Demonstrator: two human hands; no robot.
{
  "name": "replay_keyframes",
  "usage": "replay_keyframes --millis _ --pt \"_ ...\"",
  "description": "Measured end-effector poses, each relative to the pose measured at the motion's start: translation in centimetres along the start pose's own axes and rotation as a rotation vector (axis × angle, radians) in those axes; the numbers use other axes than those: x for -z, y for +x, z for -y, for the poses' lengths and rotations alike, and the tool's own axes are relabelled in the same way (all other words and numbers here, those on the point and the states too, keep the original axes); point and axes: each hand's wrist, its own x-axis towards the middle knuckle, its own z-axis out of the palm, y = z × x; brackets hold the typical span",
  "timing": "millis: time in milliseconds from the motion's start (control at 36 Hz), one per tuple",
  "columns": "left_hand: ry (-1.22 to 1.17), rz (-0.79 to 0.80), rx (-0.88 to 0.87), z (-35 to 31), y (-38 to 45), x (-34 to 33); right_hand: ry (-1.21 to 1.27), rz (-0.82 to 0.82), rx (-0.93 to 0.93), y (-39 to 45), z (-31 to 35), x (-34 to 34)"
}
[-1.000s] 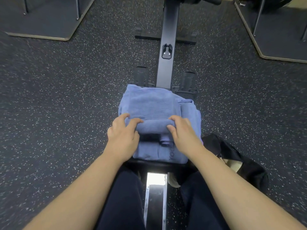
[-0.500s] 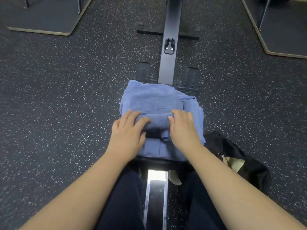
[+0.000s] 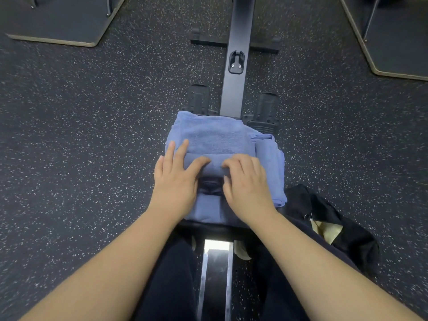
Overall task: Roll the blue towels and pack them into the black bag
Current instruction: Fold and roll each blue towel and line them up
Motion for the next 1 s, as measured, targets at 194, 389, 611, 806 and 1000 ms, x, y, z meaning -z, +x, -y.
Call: replay_keyframes --millis 194,389,611,806,1000 --pt "-0.026 -0.002 0.024 0.3 1.1 -0.2 -0.014 0.024 -0.025 0.2 -0.2 -0.1" --pt "-0.01 -0.074 0.048 0.2 2.0 -0.4 0.031 0.064 0.015 0.8 -0.9 -0.1" --pt "-0.081 -0.23 -0.019 -0.2 2.8 -0.4 0.082 0.047 0.016 1.9 -1.4 -0.5" --pt "-0.089 -0.286 -0.09 -0.5 2.9 -0.2 0.056 0.046 0.0 2.9 -1.5 -0.9" --pt "-0.076 -0.155 -0.087 0.2 3.2 -0.3 0.242 0.034 -0.121 3.5 -2.4 -0.7"
